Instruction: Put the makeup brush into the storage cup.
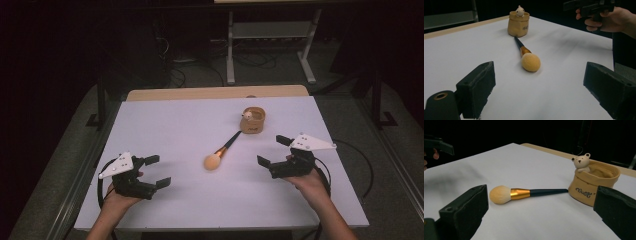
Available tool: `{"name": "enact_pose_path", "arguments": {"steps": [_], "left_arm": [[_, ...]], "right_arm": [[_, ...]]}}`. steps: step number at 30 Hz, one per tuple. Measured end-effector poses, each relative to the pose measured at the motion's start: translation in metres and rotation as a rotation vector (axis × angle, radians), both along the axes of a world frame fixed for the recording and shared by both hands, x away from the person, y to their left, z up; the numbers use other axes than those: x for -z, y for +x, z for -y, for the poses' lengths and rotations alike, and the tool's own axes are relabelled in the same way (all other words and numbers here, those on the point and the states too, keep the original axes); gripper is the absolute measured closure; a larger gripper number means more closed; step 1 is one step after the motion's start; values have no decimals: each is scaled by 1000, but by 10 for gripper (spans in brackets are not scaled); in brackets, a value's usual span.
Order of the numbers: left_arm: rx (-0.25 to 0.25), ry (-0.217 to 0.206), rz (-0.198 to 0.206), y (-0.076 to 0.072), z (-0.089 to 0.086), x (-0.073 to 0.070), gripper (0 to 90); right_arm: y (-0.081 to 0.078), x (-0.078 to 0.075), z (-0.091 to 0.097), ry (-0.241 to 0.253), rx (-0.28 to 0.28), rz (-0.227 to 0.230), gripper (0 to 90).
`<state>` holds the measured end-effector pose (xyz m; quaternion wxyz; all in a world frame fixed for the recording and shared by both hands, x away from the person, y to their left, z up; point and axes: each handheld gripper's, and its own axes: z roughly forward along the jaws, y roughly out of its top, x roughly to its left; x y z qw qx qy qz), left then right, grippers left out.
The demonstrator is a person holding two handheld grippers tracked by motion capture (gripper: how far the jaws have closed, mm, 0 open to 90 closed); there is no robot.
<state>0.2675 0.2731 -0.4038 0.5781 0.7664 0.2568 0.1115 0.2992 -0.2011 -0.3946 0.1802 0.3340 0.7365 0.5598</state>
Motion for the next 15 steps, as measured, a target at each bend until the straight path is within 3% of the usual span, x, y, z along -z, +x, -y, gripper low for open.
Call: {"name": "enact_pose_path", "arguments": {"steps": [15], "left_arm": [[2, -4, -6, 0, 0, 1, 99]], "right_arm": [[10, -2, -10, -17, -41, -14, 0]]}}
